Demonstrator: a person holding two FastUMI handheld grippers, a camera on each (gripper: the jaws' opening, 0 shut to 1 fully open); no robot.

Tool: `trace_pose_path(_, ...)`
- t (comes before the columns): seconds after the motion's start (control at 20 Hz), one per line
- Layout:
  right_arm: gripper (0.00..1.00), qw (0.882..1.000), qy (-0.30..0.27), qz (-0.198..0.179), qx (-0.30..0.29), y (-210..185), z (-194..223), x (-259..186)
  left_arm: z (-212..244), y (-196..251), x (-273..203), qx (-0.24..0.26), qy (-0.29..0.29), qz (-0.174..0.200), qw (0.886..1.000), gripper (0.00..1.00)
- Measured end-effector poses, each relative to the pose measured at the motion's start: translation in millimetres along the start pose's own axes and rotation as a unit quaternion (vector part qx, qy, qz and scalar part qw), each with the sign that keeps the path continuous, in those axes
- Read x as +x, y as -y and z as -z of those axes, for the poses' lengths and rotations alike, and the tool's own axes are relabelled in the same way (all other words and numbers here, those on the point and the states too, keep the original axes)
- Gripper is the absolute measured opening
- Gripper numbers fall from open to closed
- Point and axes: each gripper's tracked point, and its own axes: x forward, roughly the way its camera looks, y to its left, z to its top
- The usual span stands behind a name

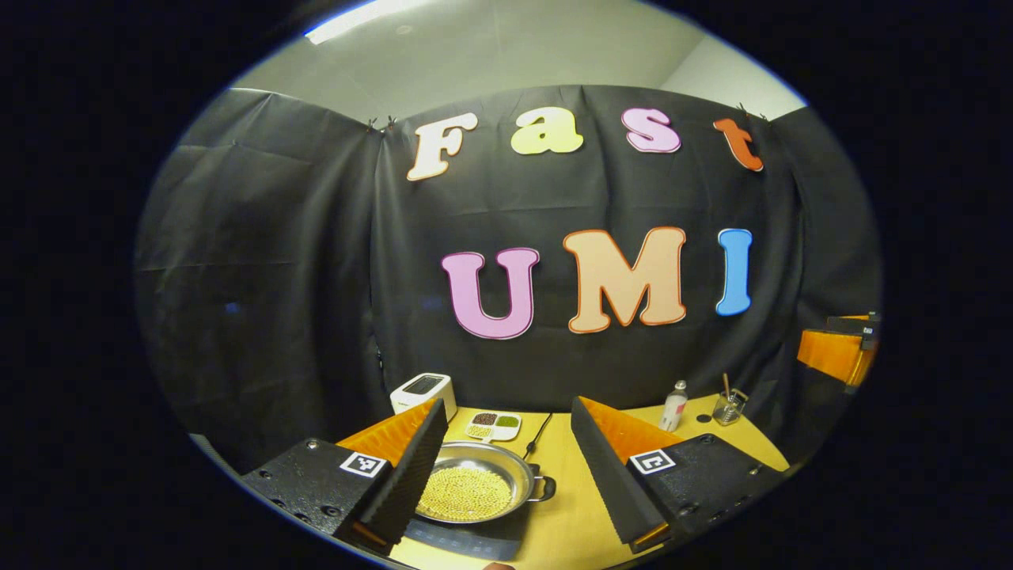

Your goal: First push the handle of the pot to place it horizontally, then grasp the pot with both hands and set it on the induction cooktop.

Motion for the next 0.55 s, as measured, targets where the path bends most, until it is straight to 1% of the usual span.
trace_pose_path(0.1,0.93,1.000,0.005,0.006,0.004,13,0,-11,0,7,-8,0.003,0.007,-0.004,1.000,0.96)
trace_pose_path(0.25,0.93,1.000,0.012,0.013,0.010,31,-1,-23,-6,10,-16,0.005,0.030,-0.025,0.999,0.96)
trace_pose_path(0.3,0.93,1.000,0.014,0.019,0.008,39,0,-27,-6,15,-17,0.000,0.038,-0.026,0.999,0.96)
trace_pose_path(0.55,0.93,0.999,0.030,0.036,0.007,62,-4,-43,-3,43,-21,-0.027,0.035,-0.002,0.999,0.96)
